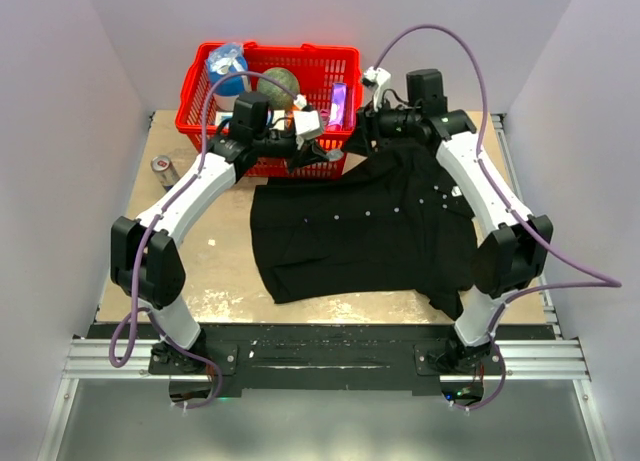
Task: Remove the brooch from the garment
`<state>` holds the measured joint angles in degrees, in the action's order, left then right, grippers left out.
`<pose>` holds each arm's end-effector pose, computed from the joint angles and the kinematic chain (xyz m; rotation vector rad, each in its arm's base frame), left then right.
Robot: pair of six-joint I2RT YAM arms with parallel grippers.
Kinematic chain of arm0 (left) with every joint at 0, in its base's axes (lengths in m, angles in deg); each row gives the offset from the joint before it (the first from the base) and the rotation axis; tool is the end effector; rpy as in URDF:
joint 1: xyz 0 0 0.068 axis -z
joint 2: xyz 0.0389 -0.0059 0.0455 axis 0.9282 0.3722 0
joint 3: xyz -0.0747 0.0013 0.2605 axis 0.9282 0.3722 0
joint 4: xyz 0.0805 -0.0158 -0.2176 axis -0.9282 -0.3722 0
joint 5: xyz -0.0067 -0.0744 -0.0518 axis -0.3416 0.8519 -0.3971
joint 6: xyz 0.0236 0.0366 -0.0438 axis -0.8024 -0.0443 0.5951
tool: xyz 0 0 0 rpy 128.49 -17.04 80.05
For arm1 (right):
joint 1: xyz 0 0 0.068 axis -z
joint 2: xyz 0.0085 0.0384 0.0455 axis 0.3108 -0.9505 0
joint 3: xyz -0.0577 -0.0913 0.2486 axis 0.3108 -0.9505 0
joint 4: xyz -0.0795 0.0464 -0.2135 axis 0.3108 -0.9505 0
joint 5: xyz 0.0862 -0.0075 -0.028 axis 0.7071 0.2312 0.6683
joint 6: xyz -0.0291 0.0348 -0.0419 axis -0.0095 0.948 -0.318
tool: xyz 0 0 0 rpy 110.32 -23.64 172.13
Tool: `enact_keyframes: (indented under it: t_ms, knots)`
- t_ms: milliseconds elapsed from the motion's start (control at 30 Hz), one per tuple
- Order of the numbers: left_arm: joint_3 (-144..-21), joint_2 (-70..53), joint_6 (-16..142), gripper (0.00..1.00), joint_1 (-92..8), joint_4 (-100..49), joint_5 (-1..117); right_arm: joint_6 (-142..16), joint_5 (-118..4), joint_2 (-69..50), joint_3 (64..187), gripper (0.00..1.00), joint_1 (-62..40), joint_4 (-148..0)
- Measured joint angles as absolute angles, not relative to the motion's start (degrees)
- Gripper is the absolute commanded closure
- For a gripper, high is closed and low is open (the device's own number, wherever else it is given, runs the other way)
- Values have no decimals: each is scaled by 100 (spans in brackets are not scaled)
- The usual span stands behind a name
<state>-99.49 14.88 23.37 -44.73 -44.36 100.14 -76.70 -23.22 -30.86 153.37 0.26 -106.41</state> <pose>0.3275 -0.1811 0.3507 1.2978 1.4486 -0.8384 0.3536 0.1462 0.3751 -0.8583 1.9087 0.8805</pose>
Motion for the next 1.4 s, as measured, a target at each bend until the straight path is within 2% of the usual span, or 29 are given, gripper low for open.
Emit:
enact_keyframes:
  t_ms: [500,867,1133,1400]
  knots:
    - [-9947,1494,2554,100,-4333,-4753,10333,-8249,-2945,-1398,15291,38,527,-10639]
    - [-9945,1514,2639,100,-4333,-4753,10336,-8236,-3192,-1601,14167,35,752,-10571]
    - [-9768,1514,2453,100,-4333,-4867,10130,-8907,-2464,-1910,14146,49,726,-10812]
    - [-9392,1450,1419,100,-4333,-5782,9542,-9527,-2256,-2224,14071,46,437,-11284]
